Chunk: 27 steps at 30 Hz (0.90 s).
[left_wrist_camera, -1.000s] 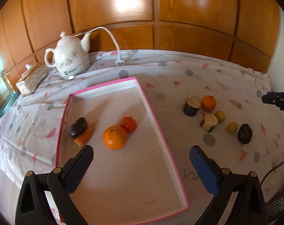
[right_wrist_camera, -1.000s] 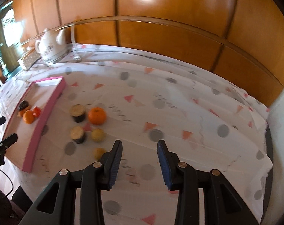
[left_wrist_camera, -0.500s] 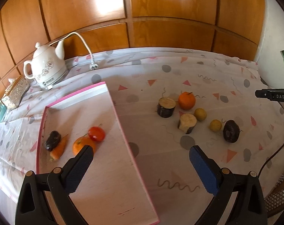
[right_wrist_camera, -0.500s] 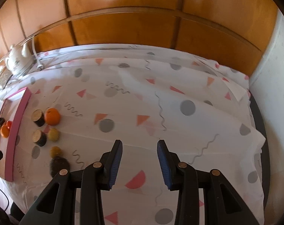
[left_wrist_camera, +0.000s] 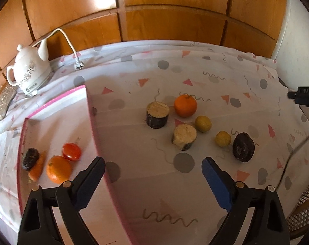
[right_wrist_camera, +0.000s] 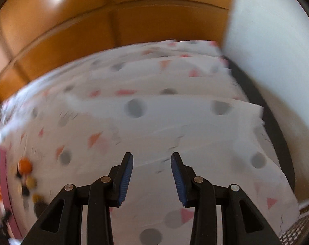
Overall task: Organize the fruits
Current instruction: 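Withdraw the right tool while moving the left tool toward the remaining produce, then close the left tool on the beige round slice and lift it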
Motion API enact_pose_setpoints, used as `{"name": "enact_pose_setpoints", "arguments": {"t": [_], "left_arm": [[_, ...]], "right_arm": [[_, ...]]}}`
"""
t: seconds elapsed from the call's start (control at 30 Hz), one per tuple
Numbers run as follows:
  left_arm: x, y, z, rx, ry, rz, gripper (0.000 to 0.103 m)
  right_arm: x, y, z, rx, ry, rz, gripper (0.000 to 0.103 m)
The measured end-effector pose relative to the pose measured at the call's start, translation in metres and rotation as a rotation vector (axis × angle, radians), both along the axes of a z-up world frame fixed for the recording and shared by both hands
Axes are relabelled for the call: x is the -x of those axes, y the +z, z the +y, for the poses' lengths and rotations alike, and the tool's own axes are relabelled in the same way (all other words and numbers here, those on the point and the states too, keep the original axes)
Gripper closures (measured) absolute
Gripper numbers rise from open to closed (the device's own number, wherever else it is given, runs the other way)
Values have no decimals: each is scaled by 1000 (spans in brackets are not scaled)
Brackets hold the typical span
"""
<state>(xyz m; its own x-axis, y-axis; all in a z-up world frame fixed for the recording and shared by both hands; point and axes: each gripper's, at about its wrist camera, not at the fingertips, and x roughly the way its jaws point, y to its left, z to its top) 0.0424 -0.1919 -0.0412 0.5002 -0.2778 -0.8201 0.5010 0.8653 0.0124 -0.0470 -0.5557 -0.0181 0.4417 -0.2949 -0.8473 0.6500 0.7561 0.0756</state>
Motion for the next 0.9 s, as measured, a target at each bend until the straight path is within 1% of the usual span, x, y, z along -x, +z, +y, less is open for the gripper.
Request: {"name": "enact_pose_setpoints", "arguments": {"t": [0.03, 0.07, 0.1, 0.13, 0.23, 0.27, 0.3, 0.33, 0.4, 0.43, 0.53, 0.73, 0.8, 0.83, 0.87, 0.9], "left_arm": [[0, -1, -2, -1, 0, 3, 7], [-1, -3, -4, -3, -1, 7, 7], [-1, -4, -5, -4, -1, 10, 7], [-2, -6, -6, -4, 0, 14, 7], [-5, -9, -10, -2, -4, 24, 10], [-7, -10, -13, -4, -9, 28, 15], [-8, -13, -16, -7, -14, 35, 21], [-10, -15, -19, -9, -17, 42, 24], [-15, -20, -25, -2, -28, 72, 37], [-17, -22, -27, 1, -30, 83, 39], [-24, -26, -33, 8, -26, 99, 40], [-33, -33, -46, 12, -25, 110, 41], [-39, -38, -50, 16, -26, 131, 56], [-40, -40, -50, 20, -23, 133, 57], [-40, -39, -51, 26, -25, 121, 65], [-40, -39, -52, 33, -34, 118, 69]], "right_arm": [[7, 1, -10, -11, -56, -17, 63], [15, 1, -20, -25, -111, -31, 58], [27, 1, -34, -47, -185, -51, 56], [35, 2, -43, -63, -234, -66, 53], [59, 1, -65, -102, -377, -103, 53], [63, 1, -68, -110, -400, -108, 53], [66, 0, -70, -116, -415, -112, 53], [66, 0, -71, -117, -418, -113, 53], [63, 0, -73, -118, -409, -110, 53], [62, -1, -72, -121, -400, -108, 53], [62, 1, -71, -127, -403, -111, 53], [71, -2, -80, -140, -457, -129, 53], [69, -3, -80, -145, -449, -124, 53], [67, -3, -79, -142, -441, -121, 53], [66, -2, -78, -138, -436, -119, 53], [66, -2, -78, -133, -434, -117, 53]]}}
